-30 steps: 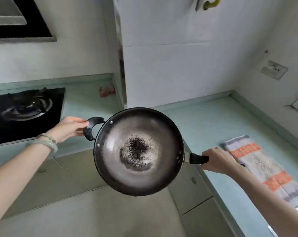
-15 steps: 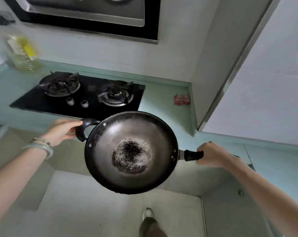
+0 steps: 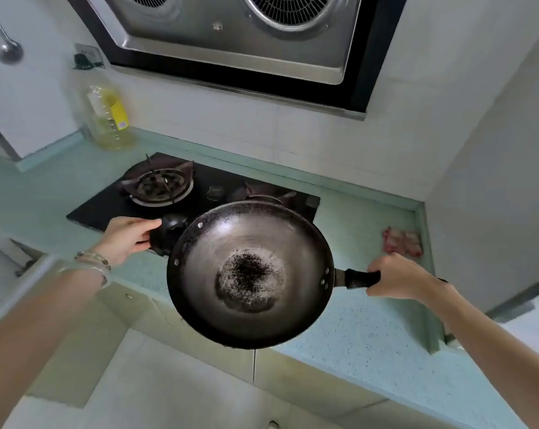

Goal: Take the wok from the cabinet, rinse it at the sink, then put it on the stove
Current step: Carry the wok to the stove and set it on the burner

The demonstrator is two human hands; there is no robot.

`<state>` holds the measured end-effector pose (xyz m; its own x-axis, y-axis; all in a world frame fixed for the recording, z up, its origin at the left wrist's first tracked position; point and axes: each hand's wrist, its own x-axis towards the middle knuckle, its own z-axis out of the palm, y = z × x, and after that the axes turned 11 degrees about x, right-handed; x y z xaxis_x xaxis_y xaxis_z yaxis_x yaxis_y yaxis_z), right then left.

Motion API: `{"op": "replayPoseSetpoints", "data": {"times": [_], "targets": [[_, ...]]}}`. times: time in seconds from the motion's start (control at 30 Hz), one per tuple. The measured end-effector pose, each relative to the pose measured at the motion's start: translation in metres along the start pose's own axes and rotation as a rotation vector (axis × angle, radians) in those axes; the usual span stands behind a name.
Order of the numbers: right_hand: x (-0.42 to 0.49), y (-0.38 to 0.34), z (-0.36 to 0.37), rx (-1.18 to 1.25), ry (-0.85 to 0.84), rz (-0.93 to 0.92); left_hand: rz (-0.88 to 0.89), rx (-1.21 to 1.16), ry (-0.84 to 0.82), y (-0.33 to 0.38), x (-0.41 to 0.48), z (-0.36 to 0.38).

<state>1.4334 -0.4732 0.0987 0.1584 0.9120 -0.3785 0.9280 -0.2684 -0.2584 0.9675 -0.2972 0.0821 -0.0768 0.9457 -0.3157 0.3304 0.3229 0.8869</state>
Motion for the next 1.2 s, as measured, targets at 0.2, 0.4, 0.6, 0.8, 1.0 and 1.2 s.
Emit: {"op": "replayPoseSetpoints", "data": {"times": [0.2, 0.4, 0.6, 0.8, 1.0, 1.2], "targets": [[0.052, -0.012, -0.035, 0.091, 0.044, -0.059, 0.026, -0.043, 0.001, 0.032, 0.067, 0.007], [0.097, -0.026, -0.048, 0.044, 0.132, 0.015, 0.043, -0.051, -0.094, 0.064, 0.152, 0.022], [0.146, -0.024, -0.049, 0.095, 0.284, 0.143, 0.069, -0.017, -0.207, 0.099, 0.229, 0.043], [0.178, -0.014, -0.033, 0.094, 0.437, 0.223, 0.087, 0.013, -0.209, 0.107, 0.27, 0.081], [0.204, -0.003, -0.024, 0.144, 0.455, 0.235, 0.044, -0.009, -0.173, 0.112, 0.296, 0.105], [0.219, 0.001, -0.019, 0.152, 0.419, 0.202, 0.014, -0.017, -0.131, 0.106, 0.314, 0.113]]}}
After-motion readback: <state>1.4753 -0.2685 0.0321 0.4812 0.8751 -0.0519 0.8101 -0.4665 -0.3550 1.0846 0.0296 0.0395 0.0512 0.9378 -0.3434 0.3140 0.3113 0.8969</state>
